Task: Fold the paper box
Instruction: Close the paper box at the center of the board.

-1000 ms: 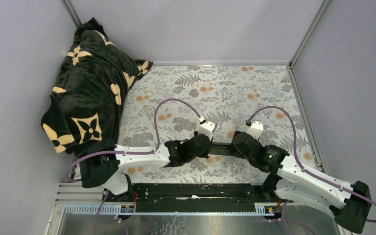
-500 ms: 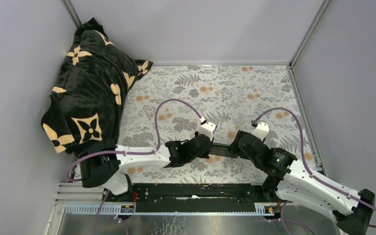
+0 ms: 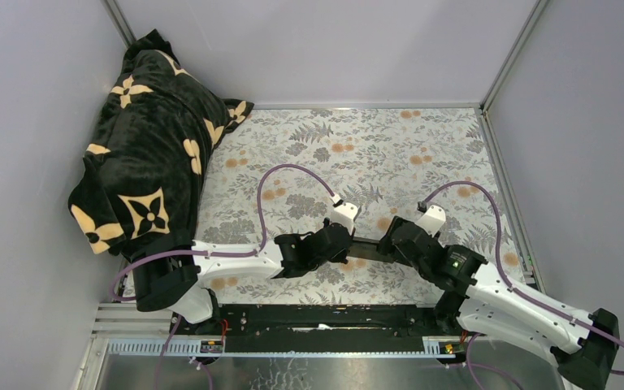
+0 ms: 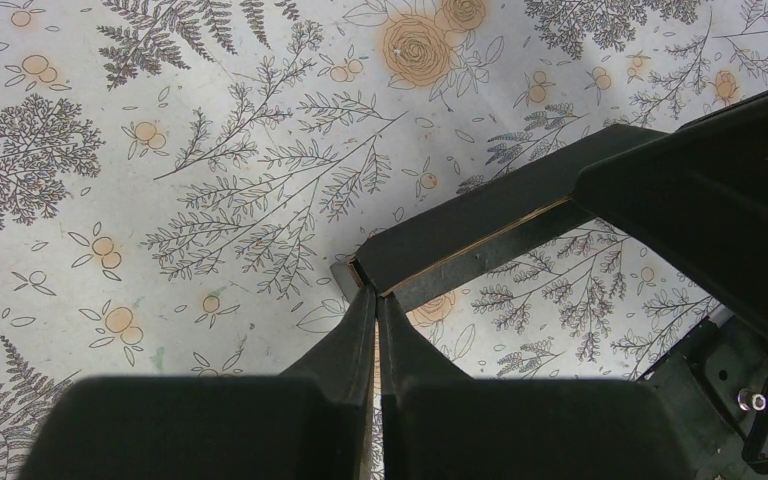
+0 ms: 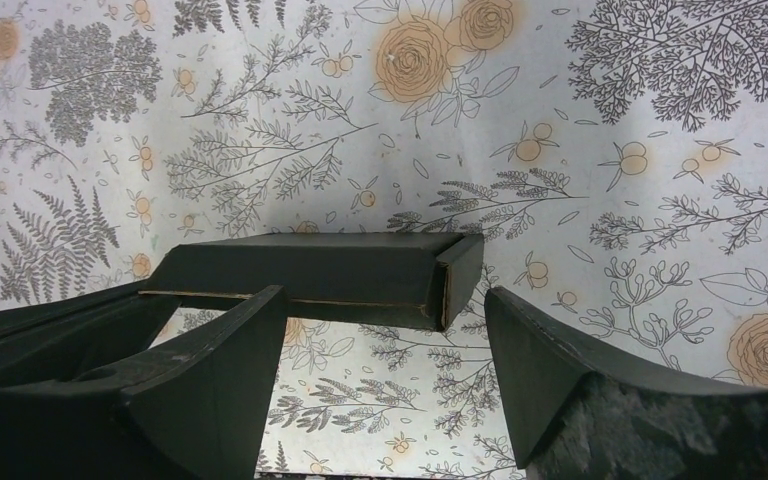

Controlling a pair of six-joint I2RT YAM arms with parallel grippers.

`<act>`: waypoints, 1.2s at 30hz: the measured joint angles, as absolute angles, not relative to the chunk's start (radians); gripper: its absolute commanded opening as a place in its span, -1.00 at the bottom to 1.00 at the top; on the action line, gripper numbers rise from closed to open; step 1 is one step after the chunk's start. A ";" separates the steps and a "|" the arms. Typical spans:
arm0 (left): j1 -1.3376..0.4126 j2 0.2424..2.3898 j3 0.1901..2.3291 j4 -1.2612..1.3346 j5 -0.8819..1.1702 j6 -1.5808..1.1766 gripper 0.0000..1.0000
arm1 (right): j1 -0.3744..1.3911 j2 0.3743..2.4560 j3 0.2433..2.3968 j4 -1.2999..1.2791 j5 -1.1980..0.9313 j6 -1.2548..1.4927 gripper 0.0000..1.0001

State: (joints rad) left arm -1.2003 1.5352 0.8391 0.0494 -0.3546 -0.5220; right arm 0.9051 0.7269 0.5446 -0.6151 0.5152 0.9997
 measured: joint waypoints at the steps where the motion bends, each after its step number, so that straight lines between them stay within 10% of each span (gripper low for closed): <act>1: -1.200 1.535 0.839 0.049 -0.355 -0.522 -0.92 | 0.905 0.733 0.545 -0.615 0.515 1.003 0.59; 36: -1.212 1.555 0.858 0.047 -0.368 -0.536 -0.92 | 0.906 0.364 0.292 -0.498 0.565 1.192 0.55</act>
